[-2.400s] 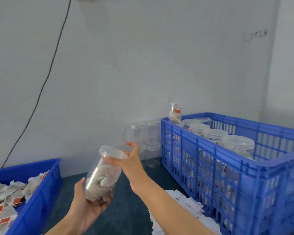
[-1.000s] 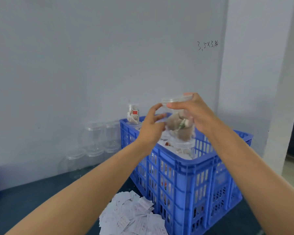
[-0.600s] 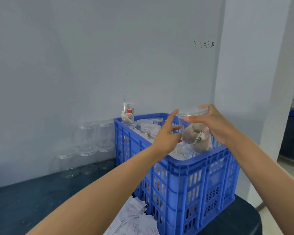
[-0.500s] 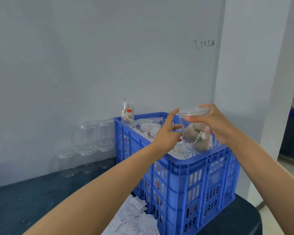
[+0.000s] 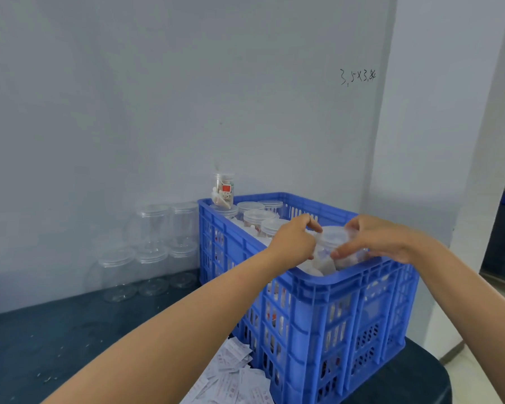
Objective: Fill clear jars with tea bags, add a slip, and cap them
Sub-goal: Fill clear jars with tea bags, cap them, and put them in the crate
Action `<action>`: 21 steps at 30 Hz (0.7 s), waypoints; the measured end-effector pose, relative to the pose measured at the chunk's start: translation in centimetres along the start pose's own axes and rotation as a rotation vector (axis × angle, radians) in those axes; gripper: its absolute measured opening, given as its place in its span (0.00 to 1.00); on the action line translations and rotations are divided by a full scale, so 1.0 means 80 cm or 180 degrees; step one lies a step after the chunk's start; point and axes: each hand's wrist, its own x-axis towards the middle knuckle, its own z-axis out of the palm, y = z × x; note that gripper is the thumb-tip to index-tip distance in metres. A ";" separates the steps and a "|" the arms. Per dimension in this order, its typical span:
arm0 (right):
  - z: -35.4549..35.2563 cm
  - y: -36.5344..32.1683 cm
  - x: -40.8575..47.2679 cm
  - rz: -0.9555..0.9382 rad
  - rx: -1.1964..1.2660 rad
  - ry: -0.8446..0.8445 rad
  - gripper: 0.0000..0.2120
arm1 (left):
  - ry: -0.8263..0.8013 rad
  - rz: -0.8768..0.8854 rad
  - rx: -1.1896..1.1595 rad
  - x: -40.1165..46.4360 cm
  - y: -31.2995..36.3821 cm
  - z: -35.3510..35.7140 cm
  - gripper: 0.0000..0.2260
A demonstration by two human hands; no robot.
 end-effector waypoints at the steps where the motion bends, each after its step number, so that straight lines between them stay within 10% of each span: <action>1: 0.001 0.001 0.001 0.0010 -0.0185 -0.0071 0.27 | 0.0035 -0.0001 0.0125 0.000 0.000 0.002 0.15; 21: 0.015 -0.003 0.031 0.0306 -0.1834 0.0081 0.29 | -0.0052 0.0119 0.1304 -0.003 0.001 -0.002 0.21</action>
